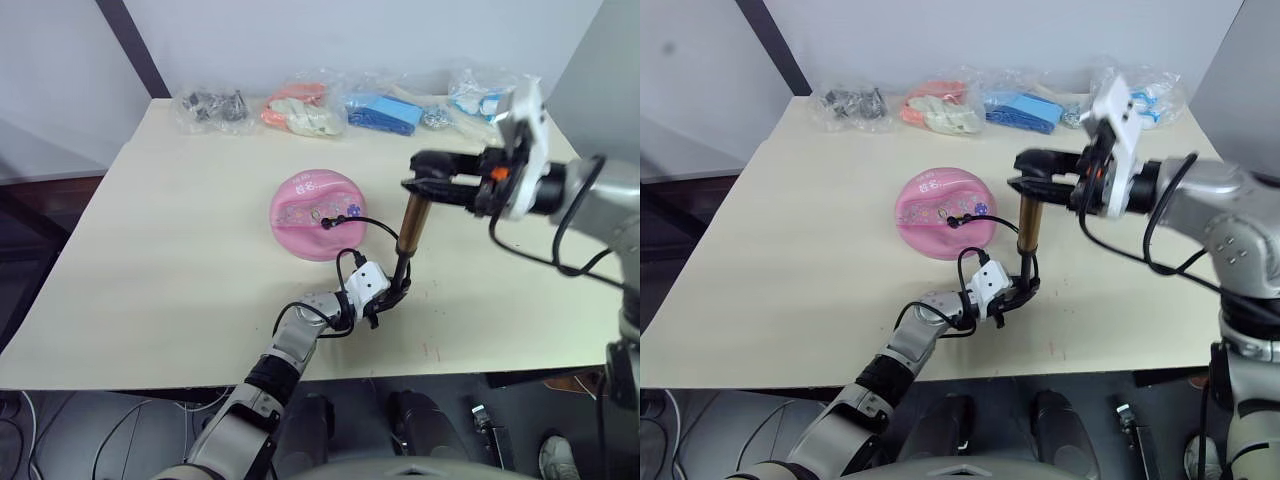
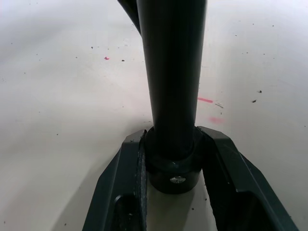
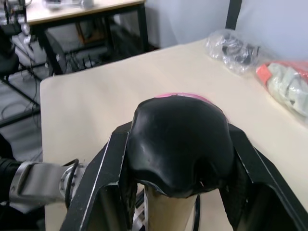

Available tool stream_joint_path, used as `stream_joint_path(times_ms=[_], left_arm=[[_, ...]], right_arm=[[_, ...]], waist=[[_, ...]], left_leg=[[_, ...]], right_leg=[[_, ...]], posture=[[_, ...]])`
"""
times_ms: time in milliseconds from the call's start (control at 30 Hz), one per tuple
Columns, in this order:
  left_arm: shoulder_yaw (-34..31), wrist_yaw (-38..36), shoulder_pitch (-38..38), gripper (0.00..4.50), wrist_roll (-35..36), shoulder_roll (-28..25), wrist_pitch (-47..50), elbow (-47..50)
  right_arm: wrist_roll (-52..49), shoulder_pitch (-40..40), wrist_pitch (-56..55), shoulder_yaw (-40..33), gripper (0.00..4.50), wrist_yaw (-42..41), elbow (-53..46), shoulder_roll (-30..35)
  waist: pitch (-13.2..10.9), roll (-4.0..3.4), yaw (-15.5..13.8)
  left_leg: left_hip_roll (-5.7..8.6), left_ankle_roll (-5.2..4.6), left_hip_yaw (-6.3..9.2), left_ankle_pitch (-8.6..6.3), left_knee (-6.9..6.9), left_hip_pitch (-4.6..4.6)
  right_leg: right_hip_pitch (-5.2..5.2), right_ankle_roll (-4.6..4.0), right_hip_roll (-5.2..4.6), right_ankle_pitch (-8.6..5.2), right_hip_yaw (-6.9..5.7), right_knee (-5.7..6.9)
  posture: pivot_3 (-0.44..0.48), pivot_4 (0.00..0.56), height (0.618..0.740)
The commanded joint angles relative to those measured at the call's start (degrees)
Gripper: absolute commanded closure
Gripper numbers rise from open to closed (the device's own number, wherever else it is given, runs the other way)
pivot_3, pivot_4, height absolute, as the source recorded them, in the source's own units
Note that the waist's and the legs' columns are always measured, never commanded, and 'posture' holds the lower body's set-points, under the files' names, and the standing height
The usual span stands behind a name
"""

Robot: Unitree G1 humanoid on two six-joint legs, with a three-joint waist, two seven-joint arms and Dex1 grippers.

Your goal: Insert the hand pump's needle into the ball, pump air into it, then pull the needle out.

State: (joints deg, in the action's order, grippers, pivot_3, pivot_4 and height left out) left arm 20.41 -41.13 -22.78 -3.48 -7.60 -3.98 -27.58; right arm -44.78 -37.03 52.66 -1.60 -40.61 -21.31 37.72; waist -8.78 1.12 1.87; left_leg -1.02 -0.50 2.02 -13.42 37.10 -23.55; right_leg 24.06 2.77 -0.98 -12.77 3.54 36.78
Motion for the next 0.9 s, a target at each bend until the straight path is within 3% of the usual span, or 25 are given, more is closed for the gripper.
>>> stream_joint_path(times_ms=[33,100,233,300,400,567,900], left_arm=[[1.13,-0.98,2.55,3.40,-1.22,-1.36,2.47,-1.37],[1.13,-1.00,2.70,3.40,-1.13,-1.50,2.86,-0.87],[1.21,-0.93,3.25,3.40,-1.09,-1.66,3.95,-0.05],[1.29,-0.91,3.43,3.40,-1.17,-1.70,4.31,0.31],[1.31,-0.91,3.55,3.40,-1.20,-1.79,4.74,0.72],[1.19,-0.82,3.76,3.40,-1.24,-2.02,4.78,0.51],[1.17,-0.58,2.98,3.40,-1.35,-2.01,3.70,-1.62]], right_arm=[[7.34,6.79,-4.52,6.73,2.85,0.29,2.67,-0.93],[10.29,10.17,-7.59,9.89,2.85,-0.16,4.10,-2.37],[18.90,16.75,-15.97,18.83,2.85,-1.15,12.77,-6.45],[20.82,17.87,-17.69,19.51,2.85,-1.62,15.32,-7.74],[19.68,16.85,-17.02,16.35,2.85,-1.89,13.85,-7.95],[13.64,10.65,-11.01,8.42,2.85,-1.79,6.72,-5.21],[-3.32,-10.97,6.02,-8.23,2.85,0.32,1.16,4.00]], waist=[[0.01,0.02,0.35],[0.05,0.03,0.53],[0.78,0.31,0.63],[1.00,0.36,0.63],[1.20,0.48,0.63],[1.08,0.37,0.53],[0.25,-0.17,0.10]], left_leg=[[0.00,0.00,-0.01,0.00,0.02,0.11],[-0.06,-0.01,-0.07,-0.01,-0.03,0.71],[-0.23,-0.01,-0.05,-0.02,-0.10,0.97],[-0.25,-0.01,-0.06,-0.02,-0.34,1.32],[-0.24,-0.01,-0.21,-0.02,-0.59,1.76],[-0.27,-0.01,-0.08,-0.02,-0.66,1.74],[-0.07,-0.01,-0.08,-0.01,-0.54,0.76]], right_leg=[[-0.11,0.07,0.00,-0.04,0.01,0.00],[-0.62,0.18,0.04,-0.19,0.03,0.00],[-0.72,-0.05,0.24,-0.32,0.04,0.05],[-0.93,-0.08,0.27,-0.35,0.05,0.05],[-1.21,-0.24,0.26,-0.46,0.20,0.02],[-1.21,-0.34,0.28,-0.52,0.10,0.02],[-0.37,-0.24,0.08,-0.21,0.10,0.06]], posture=[[0.000,0.150,0.740],[0.000,0.150,0.740],[0.000,0.150,0.740],[0.000,0.150,0.740],[0.000,0.150,0.740],[0.000,0.150,0.740],[0.000,0.150,0.740]])
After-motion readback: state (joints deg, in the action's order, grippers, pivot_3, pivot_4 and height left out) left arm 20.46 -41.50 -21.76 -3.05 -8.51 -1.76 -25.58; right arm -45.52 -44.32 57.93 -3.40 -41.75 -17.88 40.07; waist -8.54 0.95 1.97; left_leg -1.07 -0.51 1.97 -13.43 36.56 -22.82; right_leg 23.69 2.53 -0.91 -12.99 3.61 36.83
